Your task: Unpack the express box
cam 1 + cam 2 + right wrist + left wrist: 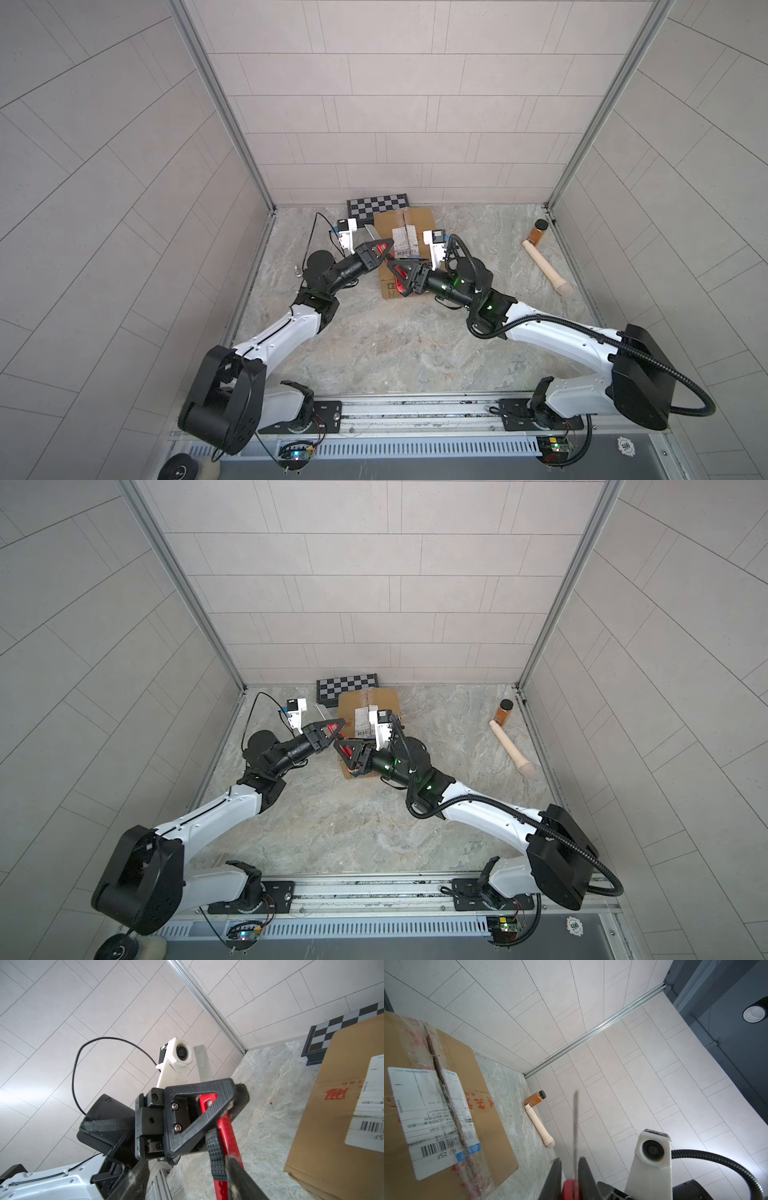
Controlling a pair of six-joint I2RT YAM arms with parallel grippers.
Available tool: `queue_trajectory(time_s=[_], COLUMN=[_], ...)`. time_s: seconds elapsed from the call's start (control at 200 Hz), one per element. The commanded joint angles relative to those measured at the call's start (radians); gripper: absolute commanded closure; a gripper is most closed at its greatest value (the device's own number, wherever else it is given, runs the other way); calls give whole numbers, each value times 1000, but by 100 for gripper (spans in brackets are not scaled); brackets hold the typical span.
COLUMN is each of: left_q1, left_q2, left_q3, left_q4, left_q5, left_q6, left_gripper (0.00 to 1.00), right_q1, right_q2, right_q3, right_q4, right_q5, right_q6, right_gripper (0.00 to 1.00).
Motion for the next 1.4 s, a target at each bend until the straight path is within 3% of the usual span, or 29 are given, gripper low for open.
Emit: queue_trajectory(time_s=[0.0, 0.22, 0.716, 1.397], left_q1=[-1, -1, -1, -1], left_q2=[-41, -60, -55, -56], left_q3=[15, 28, 26, -6], left_q4=[130, 108, 204, 267], left_q5=[28, 28, 5, -33], left_q6=[-37, -26, -91, -137], left_gripper=[100, 100, 100, 100], right_q1=[-2, -20, 44, 48], right_q2=[-56, -120, 72, 11], right_q3=[-37, -55, -11, -84], right_q4=[-15, -107, 208, 298], right_q5=[33, 65, 13, 167], right_q6=[20, -11, 109, 110], right_gripper=[37, 36, 41, 40])
